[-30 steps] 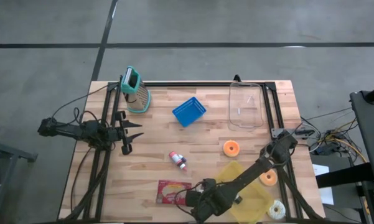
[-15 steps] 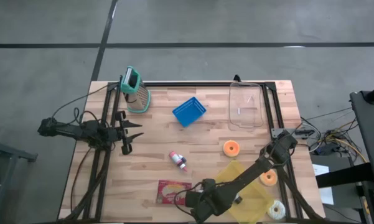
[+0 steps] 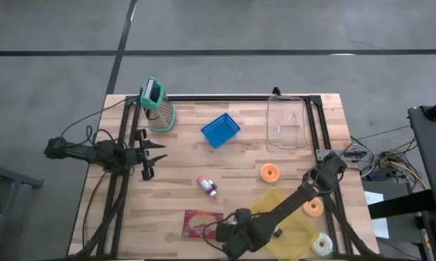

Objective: Pick & Place Food Item
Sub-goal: Put the big purple food coloring into the yellow bin

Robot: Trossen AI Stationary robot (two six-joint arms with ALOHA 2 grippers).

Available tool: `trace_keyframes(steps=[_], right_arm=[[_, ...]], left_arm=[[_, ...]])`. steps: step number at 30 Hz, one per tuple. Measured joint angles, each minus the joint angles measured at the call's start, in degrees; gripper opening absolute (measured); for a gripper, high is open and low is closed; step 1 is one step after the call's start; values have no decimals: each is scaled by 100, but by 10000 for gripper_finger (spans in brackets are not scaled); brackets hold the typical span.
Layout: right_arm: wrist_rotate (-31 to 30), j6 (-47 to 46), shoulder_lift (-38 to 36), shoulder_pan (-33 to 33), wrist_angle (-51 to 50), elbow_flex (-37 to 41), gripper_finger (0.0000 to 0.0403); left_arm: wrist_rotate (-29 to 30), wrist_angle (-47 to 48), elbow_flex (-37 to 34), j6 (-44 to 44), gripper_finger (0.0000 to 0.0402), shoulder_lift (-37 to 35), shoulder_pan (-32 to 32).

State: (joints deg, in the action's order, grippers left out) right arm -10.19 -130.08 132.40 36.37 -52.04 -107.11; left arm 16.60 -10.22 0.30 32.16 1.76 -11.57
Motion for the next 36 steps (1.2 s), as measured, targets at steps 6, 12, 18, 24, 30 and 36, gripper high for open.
trace_keyframes(steps=[6, 12, 18, 24, 30, 36], right_arm=[[-264, 191, 37, 1, -336, -235, 116], [-512, 447, 42, -8, -478, -432, 115], [-686, 809, 39, -1, -476, -621, 116], [-974, 1374, 31, 21, -724, -982, 114], [-1248, 1727, 20, 67, -1266, -1475, 118], [-1403, 1803, 9, 183, -2041, -1967, 114]], left_arm=[[1, 0, 1, -1, 152, 0, 2], [1, -1, 0, 0, 152, 0, 2], [0, -2, 0, -2, 152, -2, 0], [1, -2, 1, -1, 152, -2, 0], [0, -2, 1, -2, 152, -2, 0], [2, -1, 1, -2, 152, -2, 1]])
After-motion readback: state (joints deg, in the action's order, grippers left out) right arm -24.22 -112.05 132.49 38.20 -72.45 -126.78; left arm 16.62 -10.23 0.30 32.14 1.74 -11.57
